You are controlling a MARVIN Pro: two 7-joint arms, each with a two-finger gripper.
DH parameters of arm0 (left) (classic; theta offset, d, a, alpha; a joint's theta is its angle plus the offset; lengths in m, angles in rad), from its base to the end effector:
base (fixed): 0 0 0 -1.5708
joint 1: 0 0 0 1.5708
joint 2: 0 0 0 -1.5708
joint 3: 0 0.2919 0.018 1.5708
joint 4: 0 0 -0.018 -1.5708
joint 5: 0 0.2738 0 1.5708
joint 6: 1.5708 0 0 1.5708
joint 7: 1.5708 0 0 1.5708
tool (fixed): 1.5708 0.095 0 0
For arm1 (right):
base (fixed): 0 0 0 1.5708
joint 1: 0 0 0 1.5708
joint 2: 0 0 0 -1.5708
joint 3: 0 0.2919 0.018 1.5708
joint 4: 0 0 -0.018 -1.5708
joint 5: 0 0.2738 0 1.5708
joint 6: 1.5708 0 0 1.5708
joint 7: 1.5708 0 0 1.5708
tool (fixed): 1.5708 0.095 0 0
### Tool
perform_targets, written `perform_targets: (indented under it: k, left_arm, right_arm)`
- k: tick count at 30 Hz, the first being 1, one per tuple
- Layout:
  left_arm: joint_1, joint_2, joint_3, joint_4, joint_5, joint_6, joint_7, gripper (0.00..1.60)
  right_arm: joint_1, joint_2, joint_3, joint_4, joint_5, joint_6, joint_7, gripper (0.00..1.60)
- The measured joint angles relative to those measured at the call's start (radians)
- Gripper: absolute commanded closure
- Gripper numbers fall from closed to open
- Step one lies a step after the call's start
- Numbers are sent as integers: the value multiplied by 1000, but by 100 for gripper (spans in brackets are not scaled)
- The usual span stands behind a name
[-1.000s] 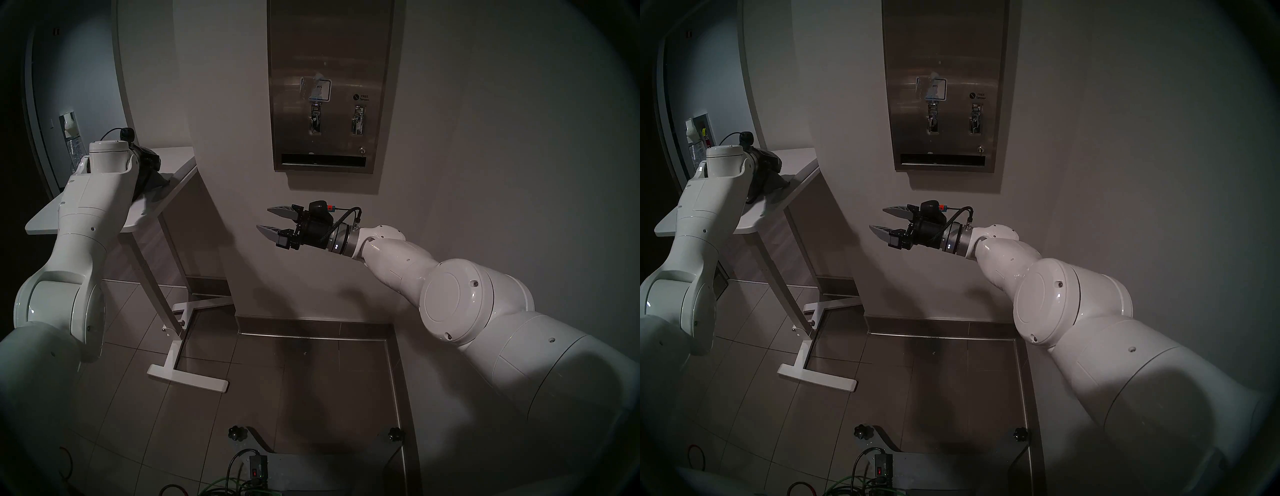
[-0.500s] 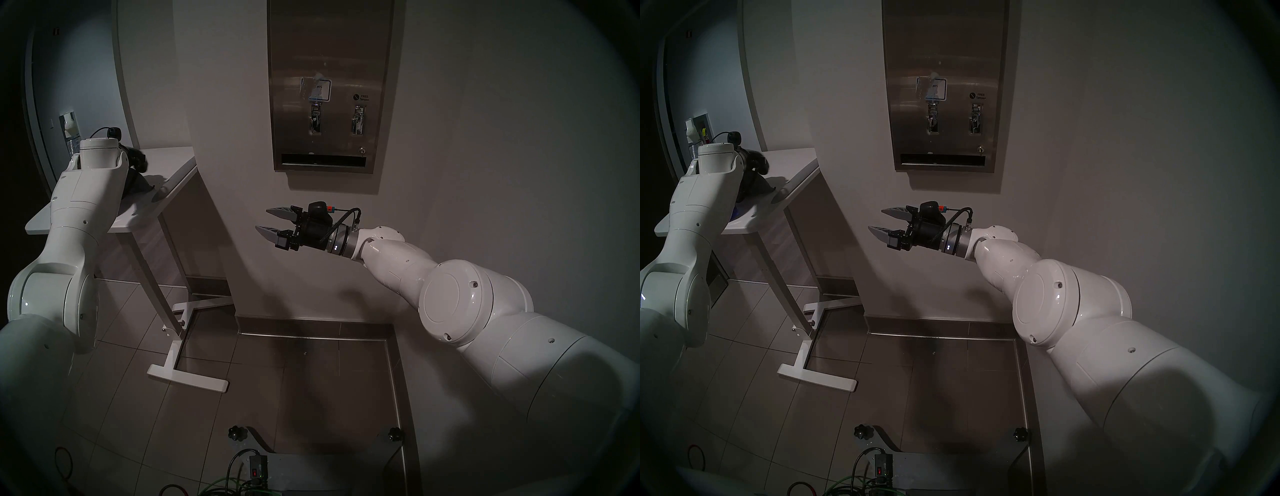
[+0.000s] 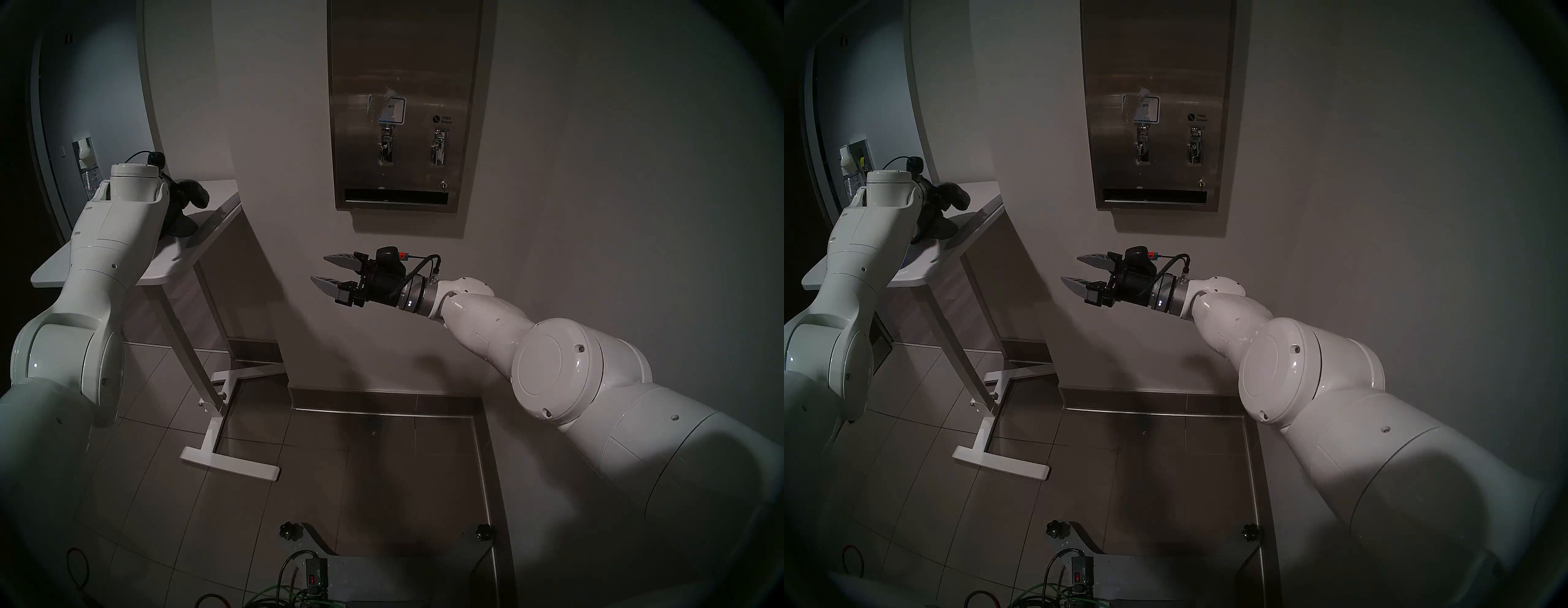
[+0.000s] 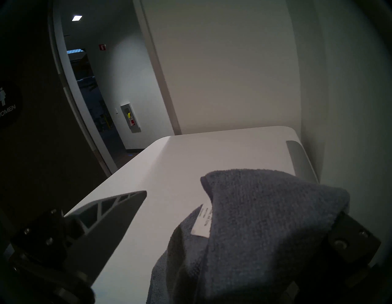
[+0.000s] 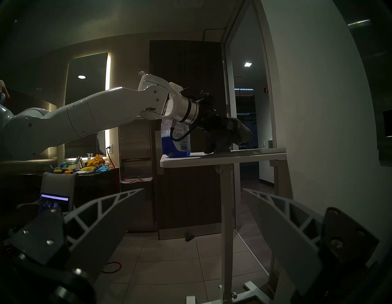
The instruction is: Pick up the cloth and wipe the surface
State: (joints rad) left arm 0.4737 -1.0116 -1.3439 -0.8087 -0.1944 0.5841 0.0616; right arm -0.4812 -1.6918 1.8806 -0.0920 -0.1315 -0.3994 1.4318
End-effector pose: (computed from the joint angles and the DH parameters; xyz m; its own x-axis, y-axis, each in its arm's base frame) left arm 0.5677 0.2647 -0.0461 0.3139 -0.1629 0.9354 0.3731 -0.8848 -0.2792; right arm 0.5222 0.1529 -0.2198 0.0038 -0.2071 0.9783 0.9920 -0.1228 -0.0299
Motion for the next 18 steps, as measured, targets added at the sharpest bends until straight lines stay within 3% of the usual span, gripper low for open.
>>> perform_targets:
  k: [8, 10, 11, 18]
  left_arm:
    - [-16, 22, 52, 1, 24, 3, -70, 5]
    - [-19, 32, 63, 3, 32, 4, -86, 115]
    - [-21, 37, 69, 4, 36, 5, -94, 160]
    - [-32, 85, 113, 6, 73, 3, -145, 160]
  right_arm:
    - [-2, 0, 4, 0, 0, 6, 6, 0]
    - [-3, 0, 5, 0, 0, 7, 7, 0]
    - [-3, 1, 5, 0, 0, 8, 8, 0]
    - [-8, 1, 7, 0, -1, 12, 12, 0]
